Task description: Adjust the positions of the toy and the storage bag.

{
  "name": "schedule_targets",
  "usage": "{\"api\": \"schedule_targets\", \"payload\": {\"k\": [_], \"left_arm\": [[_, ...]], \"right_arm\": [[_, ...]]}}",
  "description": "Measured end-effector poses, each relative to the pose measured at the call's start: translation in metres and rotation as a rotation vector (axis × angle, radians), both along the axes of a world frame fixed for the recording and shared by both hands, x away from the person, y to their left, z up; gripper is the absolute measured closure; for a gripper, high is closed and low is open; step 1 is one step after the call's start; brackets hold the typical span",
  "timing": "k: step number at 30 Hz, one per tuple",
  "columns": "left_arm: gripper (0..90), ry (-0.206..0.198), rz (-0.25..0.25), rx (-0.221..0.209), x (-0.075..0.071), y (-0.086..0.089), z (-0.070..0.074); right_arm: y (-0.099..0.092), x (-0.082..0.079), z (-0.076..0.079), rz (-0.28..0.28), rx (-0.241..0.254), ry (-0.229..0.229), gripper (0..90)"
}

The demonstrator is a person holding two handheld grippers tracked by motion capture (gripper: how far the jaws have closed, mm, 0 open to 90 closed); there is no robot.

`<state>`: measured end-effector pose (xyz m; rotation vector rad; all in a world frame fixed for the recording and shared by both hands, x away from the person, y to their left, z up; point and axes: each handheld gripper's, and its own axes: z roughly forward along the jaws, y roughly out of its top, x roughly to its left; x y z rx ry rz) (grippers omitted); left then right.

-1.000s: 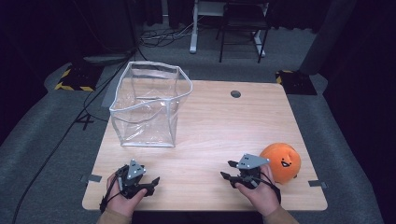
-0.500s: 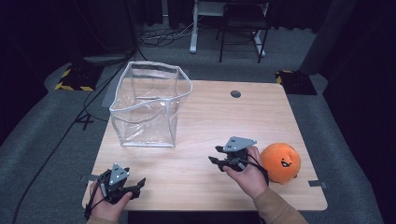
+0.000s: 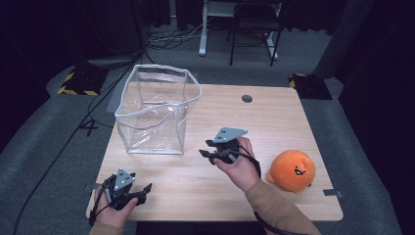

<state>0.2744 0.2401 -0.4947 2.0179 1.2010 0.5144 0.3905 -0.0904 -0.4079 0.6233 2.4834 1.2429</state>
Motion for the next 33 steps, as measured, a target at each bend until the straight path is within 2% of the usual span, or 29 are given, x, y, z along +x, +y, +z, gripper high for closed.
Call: {"api": "schedule_targets", "payload": {"k": [2,4,12,16,21,25,28,33], "left_arm": [[28.5,0.002,0.000,-0.003,0.000,0.001,-0.001],[28.5,0.002,0.000,-0.002,0.000,0.001,0.000],[28.5,-0.002,0.017,-0.010,-0.004,0.006,-0.001],[28.5,0.001,0.021,-0.015,-0.004,0.007,-0.001],[28.5,0.001,0.024,-0.016,-0.005,0.011,-0.001],[28.5,0.000,0.021,-0.012,-0.004,0.010,-0.002],[28.5,-0.001,0.018,-0.013,-0.004,0.010,-0.002],[28.4,-0.003,0.024,-0.016,-0.004,0.011,-0.002]], "right_arm": [[0.009,0.006,-0.002,-0.001,0.021,-0.005,53.6],[0.016,0.011,-0.005,-0.004,0.016,-0.021,54.1],[0.046,0.033,-0.023,0.004,0.011,-0.003,63.2],[0.055,0.038,-0.028,0.011,0.000,0.004,66.5],[0.073,0.048,-0.042,0.010,-0.036,0.019,68.8],[0.078,0.055,-0.047,0.005,-0.043,0.024,73.5],[0.077,0.058,-0.049,0.021,-0.036,0.052,86.1],[0.074,0.056,-0.047,0.023,-0.044,0.054,87.7]]}}
